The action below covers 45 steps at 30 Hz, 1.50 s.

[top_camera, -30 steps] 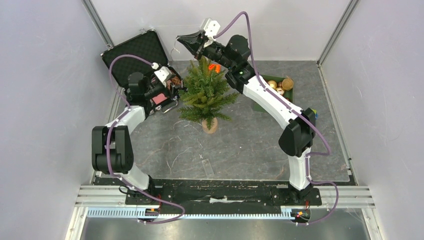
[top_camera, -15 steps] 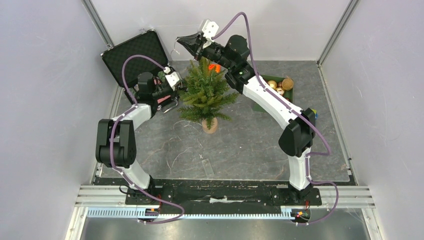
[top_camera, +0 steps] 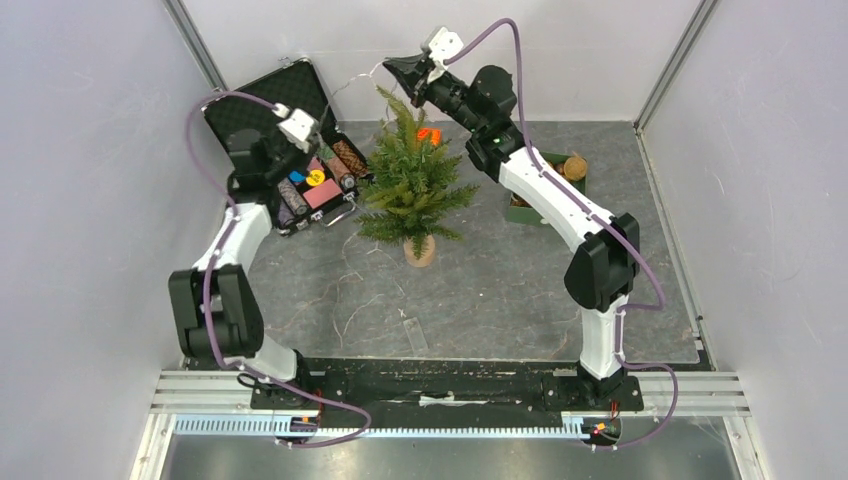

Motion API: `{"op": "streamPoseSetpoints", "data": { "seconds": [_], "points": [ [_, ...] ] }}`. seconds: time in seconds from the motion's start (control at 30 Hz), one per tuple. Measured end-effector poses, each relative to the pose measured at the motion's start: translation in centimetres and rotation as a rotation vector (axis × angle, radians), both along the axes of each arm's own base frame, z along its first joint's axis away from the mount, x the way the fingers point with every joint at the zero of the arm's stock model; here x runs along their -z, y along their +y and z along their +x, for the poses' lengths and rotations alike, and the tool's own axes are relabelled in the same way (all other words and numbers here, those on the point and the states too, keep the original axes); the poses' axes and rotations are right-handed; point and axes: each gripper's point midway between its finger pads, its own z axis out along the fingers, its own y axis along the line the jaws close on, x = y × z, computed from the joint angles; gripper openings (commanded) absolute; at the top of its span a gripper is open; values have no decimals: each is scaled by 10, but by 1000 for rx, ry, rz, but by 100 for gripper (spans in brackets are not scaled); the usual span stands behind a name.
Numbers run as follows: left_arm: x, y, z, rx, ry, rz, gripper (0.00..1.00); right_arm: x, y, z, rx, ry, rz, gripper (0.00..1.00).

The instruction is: Decorate the small christmas tree

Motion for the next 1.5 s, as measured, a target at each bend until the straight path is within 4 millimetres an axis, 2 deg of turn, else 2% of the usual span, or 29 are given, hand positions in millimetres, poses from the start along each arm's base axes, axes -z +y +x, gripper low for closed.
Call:
{"op": "streamPoseSetpoints", "data": {
  "seconds": [0.1,0.13,0.23,0.43,0.47,0.53,0.63,0.77,0.87,0.97,1.07,1.17,1.27,1.5],
  "points": [
    [-38,31,-9,-119,-23,5,2,-3,-13,8,55,5,14,0],
    [-56,39,-17,-160,-31,10,2,-7,-17,10,71,1,24,0],
    [-118,47,-44,-220,-90,27,2,-19,-29,12,108,-14,50,0],
    [-251,55,-122,-314,-257,106,2,-47,-58,13,175,-54,91,0],
    [-269,57,-136,-335,-292,119,2,-51,-64,15,190,-59,96,0],
    [-292,57,-159,-351,-331,145,2,-55,-71,16,201,-65,101,0],
    [-297,40,-182,-265,-319,177,2,-57,-71,14,193,-66,107,0],
    [-262,11,-203,-88,-182,163,2,-50,-74,16,191,-48,114,0],
    [-247,8,-208,-68,-107,149,2,-44,-79,20,202,-33,112,0],
    [-245,11,-207,-87,-86,147,2,-46,-82,21,208,-35,114,0],
    [-259,13,-211,-112,-120,147,2,-64,-82,20,200,-55,133,0],
    [-280,18,-216,-151,-185,143,2,-105,-84,12,177,-124,193,0],
    [-299,21,-222,-186,-239,139,2,-136,-92,-7,156,-188,249,0],
    [-334,35,-235,-287,-344,149,2,-170,-99,-45,94,-279,274,0]
  ]
}}
